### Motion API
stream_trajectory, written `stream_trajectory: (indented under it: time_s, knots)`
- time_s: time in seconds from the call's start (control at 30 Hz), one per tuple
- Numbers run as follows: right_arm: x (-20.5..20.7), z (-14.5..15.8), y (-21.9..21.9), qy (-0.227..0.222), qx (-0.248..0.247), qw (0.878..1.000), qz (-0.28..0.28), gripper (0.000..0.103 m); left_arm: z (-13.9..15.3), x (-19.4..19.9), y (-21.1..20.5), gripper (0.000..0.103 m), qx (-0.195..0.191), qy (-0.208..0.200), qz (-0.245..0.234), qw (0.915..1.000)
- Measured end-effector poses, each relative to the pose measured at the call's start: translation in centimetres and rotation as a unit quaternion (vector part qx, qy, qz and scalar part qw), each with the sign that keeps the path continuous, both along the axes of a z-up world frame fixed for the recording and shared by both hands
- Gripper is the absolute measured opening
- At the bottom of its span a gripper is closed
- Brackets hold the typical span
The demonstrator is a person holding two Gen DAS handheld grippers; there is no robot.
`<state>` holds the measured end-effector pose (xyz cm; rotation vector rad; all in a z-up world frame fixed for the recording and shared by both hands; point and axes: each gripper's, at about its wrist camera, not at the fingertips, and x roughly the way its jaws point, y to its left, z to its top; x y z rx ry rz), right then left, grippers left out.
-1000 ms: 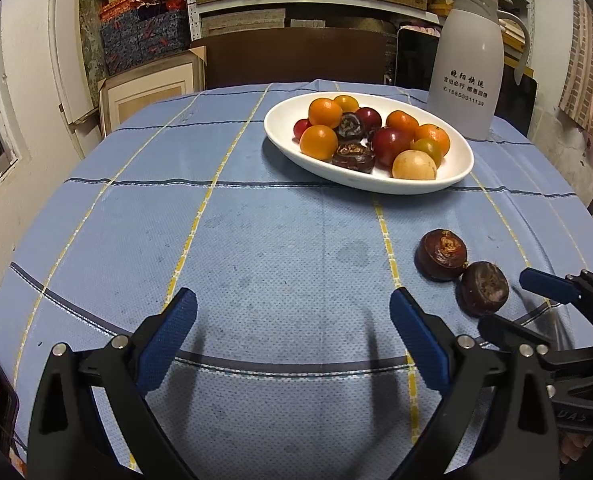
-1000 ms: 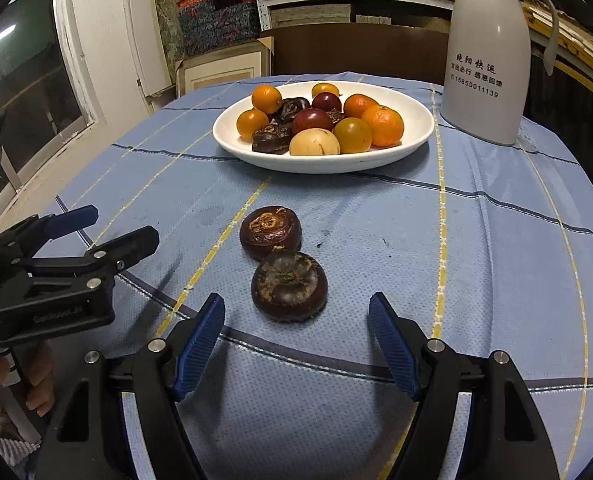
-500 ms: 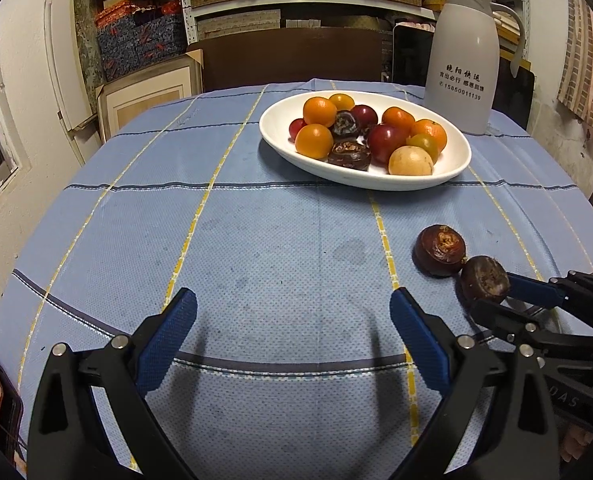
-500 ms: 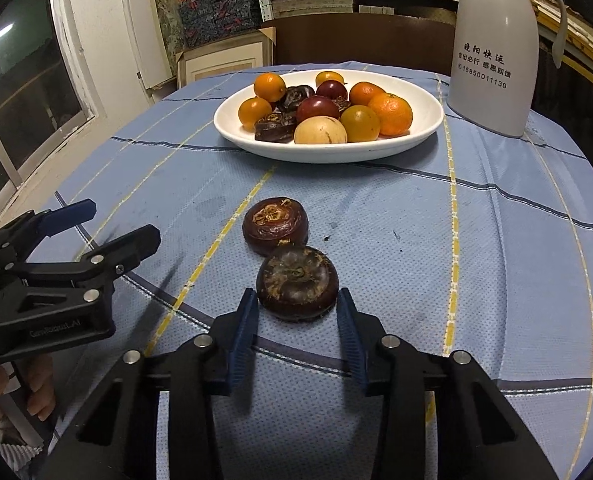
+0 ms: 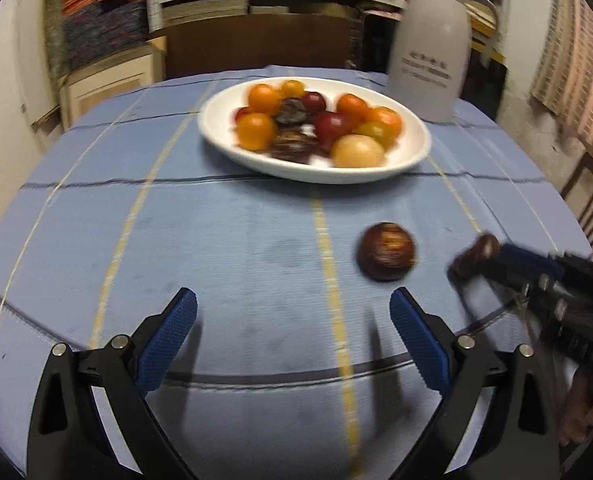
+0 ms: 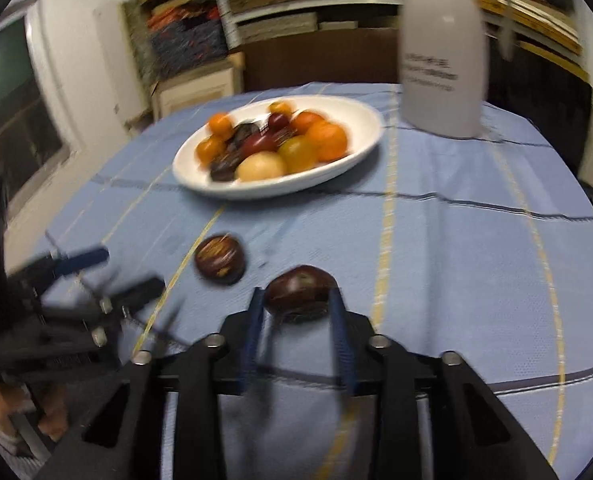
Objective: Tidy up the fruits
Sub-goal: 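Grasp a dark dried fruit with the left tool while the right tool grasps the other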
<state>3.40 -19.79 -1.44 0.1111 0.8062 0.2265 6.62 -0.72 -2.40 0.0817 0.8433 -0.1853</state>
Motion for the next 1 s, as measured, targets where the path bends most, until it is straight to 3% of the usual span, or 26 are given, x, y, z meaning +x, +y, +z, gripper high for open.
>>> stream_trajectory:
  time_s: [0.2,0.3,0.37,0.47,0.6,0.77,0.83,1.0]
  knots:
    - [0.8,0.0,-2.3,0.018,0.044,0.999,-0.009,0.035,-0.2,0.8,-4.4,0.095,0.049,-0.017,-0.029,0.9982]
    - [0.8,-0.4,-1.7,0.024,0.024,0.999,-0.002,0.047,-0.6,1.6,-5.4,0.095,0.053,-0.012,-0.037,0.9978]
    - [0.7,-0.7,-1.2,0.027,0.015,1.0,0.003,0.047,-1.0,2.1,-5.8,0.095,0.067,-0.01,-0.036,0.997]
    - [0.9,-1.1,-0.9,0.031,0.011,0.999,0.006,0.047,-1.2,3.0,-5.7,0.092,0.052,0.002,-0.04,0.9978]
    - [0.7,-1.6,-0.7,0.042,0.016,0.999,0.012,0.046,-1.8,4.1,-5.6,0.073,0.033,0.026,-0.058,0.9974]
    - [0.8,-2.0,0.0,0.046,0.006,0.999,0.019,0.046,-1.7,4.0,-6.0,0.055,0.034,0.019,-0.077,0.9963]
    - [0.7,-2.1,0.4,0.041,-0.008,0.999,0.02,0.045,-1.6,3.8,-6.3,0.042,0.037,0.016,-0.087,0.9954]
    - [0.6,-2.0,0.9,0.034,-0.023,0.999,0.025,0.043,-1.5,3.2,-5.8,0.04,0.028,0.016,-0.088,0.9956]
